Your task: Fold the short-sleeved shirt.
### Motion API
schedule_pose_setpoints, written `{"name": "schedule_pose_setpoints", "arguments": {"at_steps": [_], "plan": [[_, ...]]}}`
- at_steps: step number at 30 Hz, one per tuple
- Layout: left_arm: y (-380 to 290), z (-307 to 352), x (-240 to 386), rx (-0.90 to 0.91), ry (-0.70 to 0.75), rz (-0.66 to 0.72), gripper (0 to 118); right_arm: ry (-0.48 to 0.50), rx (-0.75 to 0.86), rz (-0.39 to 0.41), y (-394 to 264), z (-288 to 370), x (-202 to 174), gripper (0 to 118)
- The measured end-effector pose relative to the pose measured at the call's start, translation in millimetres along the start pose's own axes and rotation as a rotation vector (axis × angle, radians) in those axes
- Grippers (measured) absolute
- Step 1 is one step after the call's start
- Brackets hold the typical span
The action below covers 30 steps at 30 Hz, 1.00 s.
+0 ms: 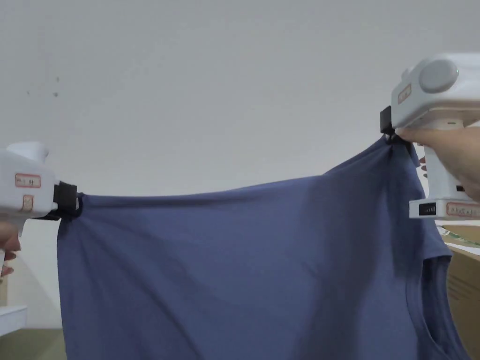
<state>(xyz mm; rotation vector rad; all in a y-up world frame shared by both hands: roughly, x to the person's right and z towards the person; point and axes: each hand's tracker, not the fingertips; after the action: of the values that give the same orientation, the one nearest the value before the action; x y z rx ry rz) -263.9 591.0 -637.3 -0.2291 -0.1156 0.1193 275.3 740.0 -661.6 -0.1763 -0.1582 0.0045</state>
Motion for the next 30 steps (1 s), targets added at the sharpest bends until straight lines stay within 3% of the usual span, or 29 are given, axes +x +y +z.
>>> {"name": "schedule_pose_setpoints", "arguments": {"at_steps": [9,12,15,18,23,26,28,30], "plan": [[14,-96,0,0.105,0.066,-0.014,2,-0.049,0.122,0.002,1,-76,-22,1],[-2,-118,5,0.109,0.121,-0.103,2,-0.06,0.142,0.0,-27,-96,-30,1],[-45,-144,7,0.025,0.115,-0.106,2,-0.022,0.084,-0.011,-74,-135,-30,1],[-125,-175,11,-0.123,0.084,-0.076,2,0.006,-0.071,-0.045,-173,-164,-33,1],[-319,-180,14,-0.438,0.008,0.089,2,0.038,-0.5,-0.132,-406,-174,-26,1],[-417,-142,9,-0.539,0.01,0.206,2,0.052,-0.757,-0.071,-537,-139,-12,1],[-462,-106,7,-0.63,-0.035,0.239,2,0.11,-0.838,-0.044,-590,-93,2,1],[-488,-65,4,-0.684,-0.077,0.201,2,0.148,-0.859,-0.089,-616,-34,17,1]]}}
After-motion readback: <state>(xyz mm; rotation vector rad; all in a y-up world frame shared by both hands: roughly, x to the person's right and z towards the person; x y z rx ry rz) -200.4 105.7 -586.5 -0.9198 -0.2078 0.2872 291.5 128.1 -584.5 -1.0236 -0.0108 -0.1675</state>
